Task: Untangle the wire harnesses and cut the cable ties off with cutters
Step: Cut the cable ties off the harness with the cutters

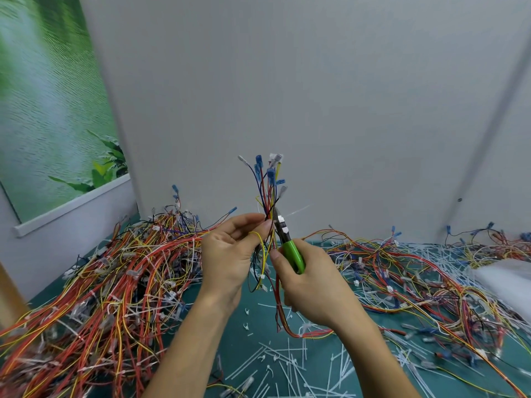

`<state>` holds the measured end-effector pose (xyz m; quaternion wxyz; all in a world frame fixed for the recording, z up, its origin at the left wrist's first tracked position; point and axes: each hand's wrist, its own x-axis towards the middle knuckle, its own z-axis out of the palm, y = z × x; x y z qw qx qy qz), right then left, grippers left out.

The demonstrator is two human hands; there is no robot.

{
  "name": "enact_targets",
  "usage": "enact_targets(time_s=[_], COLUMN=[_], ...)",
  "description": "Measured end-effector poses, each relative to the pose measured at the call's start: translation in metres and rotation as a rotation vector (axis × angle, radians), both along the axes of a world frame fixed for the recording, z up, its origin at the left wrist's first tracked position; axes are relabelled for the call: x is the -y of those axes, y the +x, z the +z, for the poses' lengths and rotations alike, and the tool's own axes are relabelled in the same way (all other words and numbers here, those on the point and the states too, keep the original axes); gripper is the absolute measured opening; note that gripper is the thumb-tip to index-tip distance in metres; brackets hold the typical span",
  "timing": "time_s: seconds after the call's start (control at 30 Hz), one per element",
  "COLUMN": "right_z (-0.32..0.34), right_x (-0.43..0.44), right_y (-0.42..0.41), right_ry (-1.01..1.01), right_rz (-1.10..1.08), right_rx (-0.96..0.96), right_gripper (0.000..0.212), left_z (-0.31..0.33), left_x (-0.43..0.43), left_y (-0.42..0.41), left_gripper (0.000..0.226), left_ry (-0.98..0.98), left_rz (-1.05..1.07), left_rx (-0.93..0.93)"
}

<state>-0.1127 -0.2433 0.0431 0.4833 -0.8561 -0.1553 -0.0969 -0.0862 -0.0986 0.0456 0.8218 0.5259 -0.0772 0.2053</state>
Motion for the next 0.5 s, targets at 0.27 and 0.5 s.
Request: enact_targets(time_s=[0.27, 0.5], right_z=[-0.0017, -0.0036], right_x=[0.0017, 0.0032], right_y=[0.0028, 0.0055], right_ry=[-0.029, -0.061], right_rz=[-0.015, -0.007], right_rx=[0.011, -0.008], right_gripper=[0.029, 0.029], left_z=[0.0001, 0.0001], left_x=[0.0001, -0.0016], left_y=[-0.0003, 0.0003], left_gripper=[0.017, 0.019], left_ry=[-0.005, -0.021], left_rz=[-0.030, -0.080], left_rx=[-0.009, -0.044])
